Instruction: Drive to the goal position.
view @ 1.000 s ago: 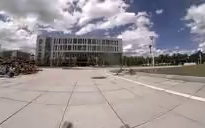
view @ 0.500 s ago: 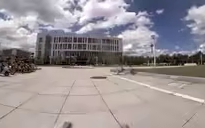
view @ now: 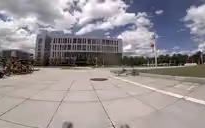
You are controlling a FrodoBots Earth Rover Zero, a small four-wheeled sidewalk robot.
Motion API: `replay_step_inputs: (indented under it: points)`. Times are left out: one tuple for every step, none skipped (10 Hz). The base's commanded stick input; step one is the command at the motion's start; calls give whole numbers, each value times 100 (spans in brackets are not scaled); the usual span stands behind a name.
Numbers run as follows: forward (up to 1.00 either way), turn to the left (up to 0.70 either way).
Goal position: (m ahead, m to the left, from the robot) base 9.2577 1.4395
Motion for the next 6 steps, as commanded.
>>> replay_step_inputs:
  points:
    - [70, 0]
    - [70, 0]
    - [70, 0]
    - [70, 0]
    - [70, 0]
    - [70, 0]
